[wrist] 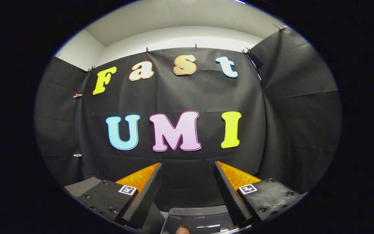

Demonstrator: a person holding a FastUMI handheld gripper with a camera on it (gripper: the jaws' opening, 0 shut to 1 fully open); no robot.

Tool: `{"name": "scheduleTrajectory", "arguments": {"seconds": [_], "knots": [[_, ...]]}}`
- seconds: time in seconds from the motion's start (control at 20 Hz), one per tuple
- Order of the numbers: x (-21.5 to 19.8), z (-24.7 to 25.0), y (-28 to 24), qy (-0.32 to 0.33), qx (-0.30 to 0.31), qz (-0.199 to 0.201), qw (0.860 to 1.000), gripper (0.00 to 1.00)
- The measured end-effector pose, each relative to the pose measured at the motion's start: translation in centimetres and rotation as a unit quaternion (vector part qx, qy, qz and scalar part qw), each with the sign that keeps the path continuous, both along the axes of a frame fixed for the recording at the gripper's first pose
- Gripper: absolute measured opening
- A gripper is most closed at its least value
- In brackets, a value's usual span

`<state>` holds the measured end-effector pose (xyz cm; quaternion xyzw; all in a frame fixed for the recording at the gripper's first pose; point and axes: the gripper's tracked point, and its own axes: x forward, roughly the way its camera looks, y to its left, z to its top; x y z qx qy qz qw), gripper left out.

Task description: Put the clothes into the washing machine and then close the washing machine lid.

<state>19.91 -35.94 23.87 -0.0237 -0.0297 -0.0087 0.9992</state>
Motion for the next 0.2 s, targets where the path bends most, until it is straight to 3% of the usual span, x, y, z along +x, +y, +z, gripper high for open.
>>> {"name": "scheduleTrajectory", "arguments": {"seconds": [0.2], "knots": [[0.46,-0.23,0.84,0.005,-0.004,0.000,1.000,0.98]]}}
